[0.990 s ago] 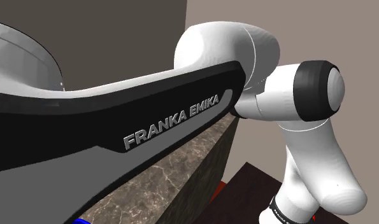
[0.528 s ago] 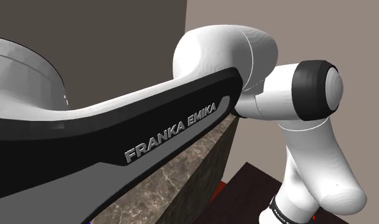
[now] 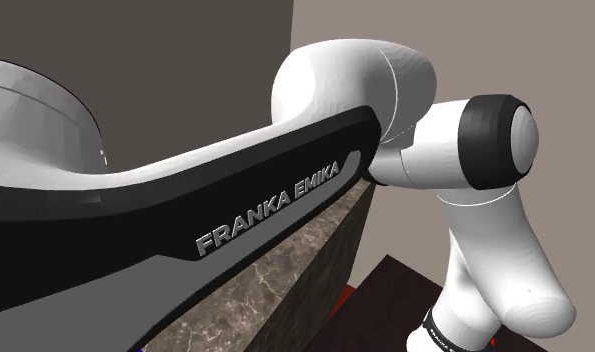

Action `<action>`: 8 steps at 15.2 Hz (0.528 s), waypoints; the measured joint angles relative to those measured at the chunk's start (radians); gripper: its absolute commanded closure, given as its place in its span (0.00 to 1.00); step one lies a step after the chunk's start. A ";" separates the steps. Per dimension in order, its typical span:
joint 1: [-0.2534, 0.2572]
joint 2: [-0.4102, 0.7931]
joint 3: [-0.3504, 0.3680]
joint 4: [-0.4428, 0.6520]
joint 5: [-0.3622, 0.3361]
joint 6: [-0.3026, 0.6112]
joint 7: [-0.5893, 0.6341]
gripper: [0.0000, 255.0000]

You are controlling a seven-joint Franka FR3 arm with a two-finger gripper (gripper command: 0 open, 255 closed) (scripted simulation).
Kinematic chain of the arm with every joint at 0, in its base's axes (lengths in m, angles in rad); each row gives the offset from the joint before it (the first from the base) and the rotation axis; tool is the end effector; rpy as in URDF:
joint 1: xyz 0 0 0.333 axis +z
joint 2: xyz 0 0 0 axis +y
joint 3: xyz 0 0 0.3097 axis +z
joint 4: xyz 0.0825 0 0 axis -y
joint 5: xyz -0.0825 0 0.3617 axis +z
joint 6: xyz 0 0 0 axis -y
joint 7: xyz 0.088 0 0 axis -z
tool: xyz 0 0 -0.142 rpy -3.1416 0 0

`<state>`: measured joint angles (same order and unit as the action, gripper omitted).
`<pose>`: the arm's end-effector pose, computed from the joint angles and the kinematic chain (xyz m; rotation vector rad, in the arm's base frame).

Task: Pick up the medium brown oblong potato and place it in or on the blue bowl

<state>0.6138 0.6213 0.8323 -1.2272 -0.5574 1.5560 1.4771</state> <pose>0.2794 0.6022 0.4422 3.0116 -0.1270 0.1420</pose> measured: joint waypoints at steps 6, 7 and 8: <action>0.084 0.033 -0.013 0.192 -0.017 -0.140 -0.026 0.00; 0.088 0.035 -0.014 0.200 -0.018 -0.145 -0.027 0.00; 0.090 0.036 -0.015 0.204 -0.018 -0.148 -0.028 0.00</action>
<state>0.7040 0.6571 0.8176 -1.0233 -0.5756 1.4078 1.4496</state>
